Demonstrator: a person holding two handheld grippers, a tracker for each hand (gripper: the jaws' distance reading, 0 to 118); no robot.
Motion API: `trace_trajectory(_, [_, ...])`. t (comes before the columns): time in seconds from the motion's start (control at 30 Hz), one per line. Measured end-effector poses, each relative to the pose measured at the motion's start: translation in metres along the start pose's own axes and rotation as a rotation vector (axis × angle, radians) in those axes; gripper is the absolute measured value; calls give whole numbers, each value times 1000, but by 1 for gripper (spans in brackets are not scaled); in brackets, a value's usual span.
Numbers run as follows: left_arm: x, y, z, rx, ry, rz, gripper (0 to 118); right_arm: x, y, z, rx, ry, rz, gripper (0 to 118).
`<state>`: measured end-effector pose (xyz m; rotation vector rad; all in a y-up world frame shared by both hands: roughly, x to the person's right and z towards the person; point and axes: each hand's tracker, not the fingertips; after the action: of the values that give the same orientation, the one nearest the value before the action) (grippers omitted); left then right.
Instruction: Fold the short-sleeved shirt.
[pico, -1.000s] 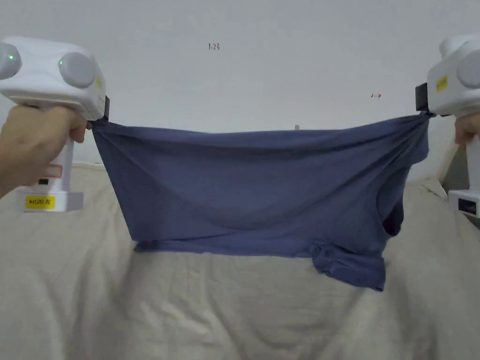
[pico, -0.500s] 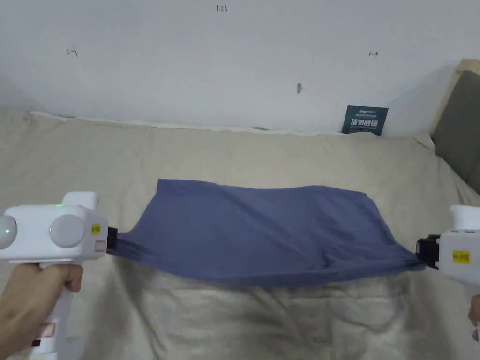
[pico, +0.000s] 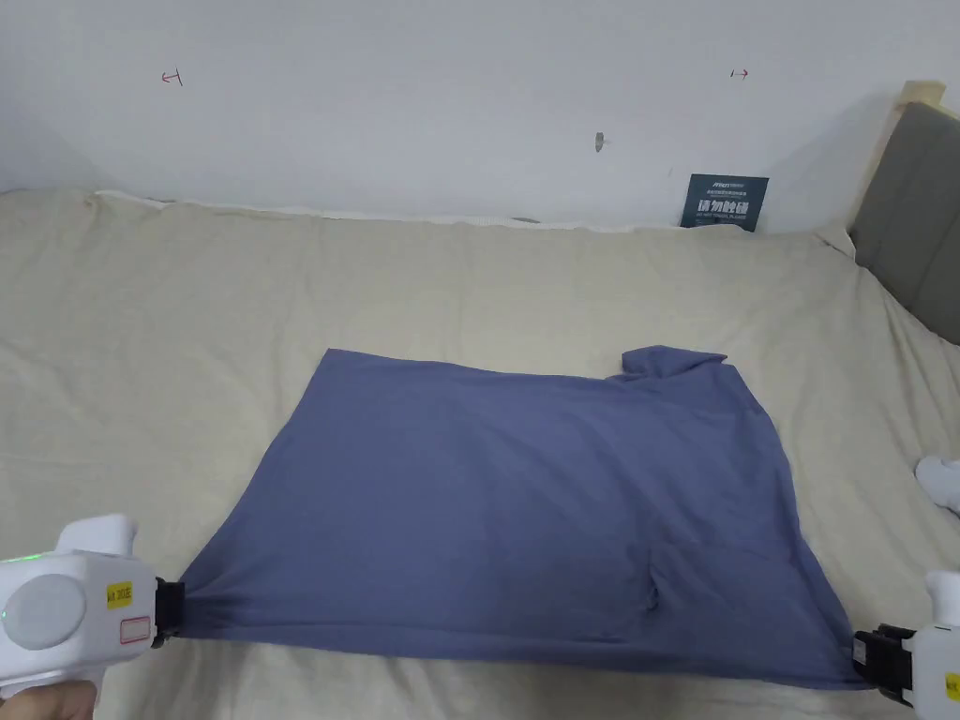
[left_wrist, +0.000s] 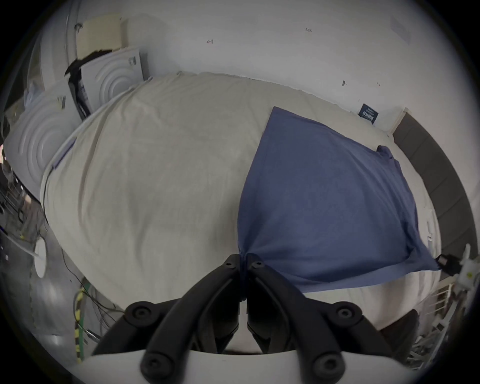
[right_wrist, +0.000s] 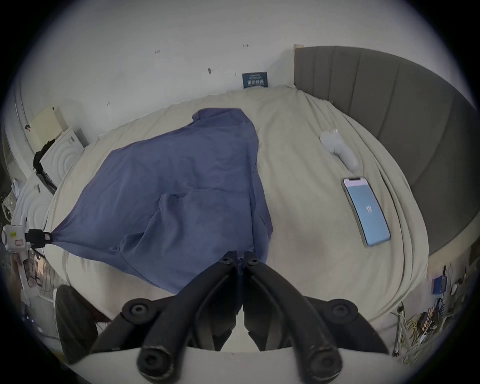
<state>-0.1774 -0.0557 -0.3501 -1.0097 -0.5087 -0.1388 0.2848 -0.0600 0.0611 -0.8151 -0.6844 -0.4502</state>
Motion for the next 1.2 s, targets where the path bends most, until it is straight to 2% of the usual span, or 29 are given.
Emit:
trace_trajectory(0.07, [1, -11, 1, -20, 31, -54, 1, 5, -7, 0, -19, -10, 5, 2])
trace_trajectory(0.17, [-2, -19, 8, -21, 17, -37, 1, 8, -17, 8, -30, -2, -12, 2])
trace_trajectory(0.27, [-10, -19, -4, -27, 9, -27, 1, 5, -23, 8, -41, -12, 17, 3])
trace_trajectory(0.3, [-9, -20, -6, -29, 10, -28, 3, 6, -22, 5, -47, -14, 13, 7])
trace_trajectory(0.33, [-8, -20, -6, -31, 12, -26, 16, 5, -22, 2, -52, -23, 8, 21])
trace_trajectory(0.37, [-8, -19, -7, -35, 7, -19, 52, 3, -25, 2, -47, -40, -1, 52])
trace_trajectory(0.4, [-9, -20, -6, -15, 17, -13, 109, 3, -25, 2, -36, -81, -3, 99])
trace_trajectory(0.43, [-10, -19, -8, -12, 28, -6, 117, 3, -25, 3, -40, -86, -9, 114])
trace_trajectory(0.47, [-13, -21, -8, -23, 39, -1, 111, 4, -25, 6, -37, -86, -19, 114])
trace_trajectory(0.57, [-19, -24, 4, 11, 64, 34, 111, 3, -21, 23, 9, -66, -48, 114])
trace_trajectory(0.63, [-42, -17, 1, 15, 57, 39, 110, -5, -21, 36, 30, -67, -53, 109])
trace_trajectory(0.7, [-46, -19, 1, 5, 68, 24, 104, -12, -21, 45, 64, -90, -27, 100])
trace_trajectory(0.73, [-32, -23, 26, 21, 55, 15, 82, -14, -21, 48, 79, -82, -6, 70])
trace_trajectory(0.77, [-32, -25, 31, 30, 36, 6, 37, -21, -23, 49, 66, -116, 7, 24])
trace_trajectory(0.8, [-30, -26, 26, -55, 14, 5, 0, -24, -26, 49, 72, -148, 3, 0])
trace_trajectory(0.87, [-55, -21, 0, -36, -8, 9, 0, -25, -25, 48, 48, -83, -3, 0])
trace_trajectory(0.93, [-61, -18, -15, -86, -28, -26, 2, -25, -29, 44, 29, -91, -20, 0])
trace_trajectory(0.97, [-64, -15, -24, -80, -13, -43, 30, -27, -30, 41, 22, -92, -8, 0])
trace_trajectory(1.0, [-34, -35, -16, -90, 1, -33, 99, -27, -31, 38, 14, -93, -1, 0])
trace_trajectory(1.03, [-30, -39, -25, -130, 15, -36, 118, -25, -35, 35, 8, -94, -2, 0])
trace_trajectory(1.1, [-16, -57, -29, -126, 19, -29, 110, -24, -35, 32, -15, -91, -18, 0])
trace_trajectory(1.13, [-29, -37, -35, -149, 7, -19, 110, -23, -36, 32, -17, -88, -22, 0])
trace_trajectory(1.2, [-20, -46, -40, -167, 18, -19, 109, -19, -40, 32, -20, -99, -18, 0])
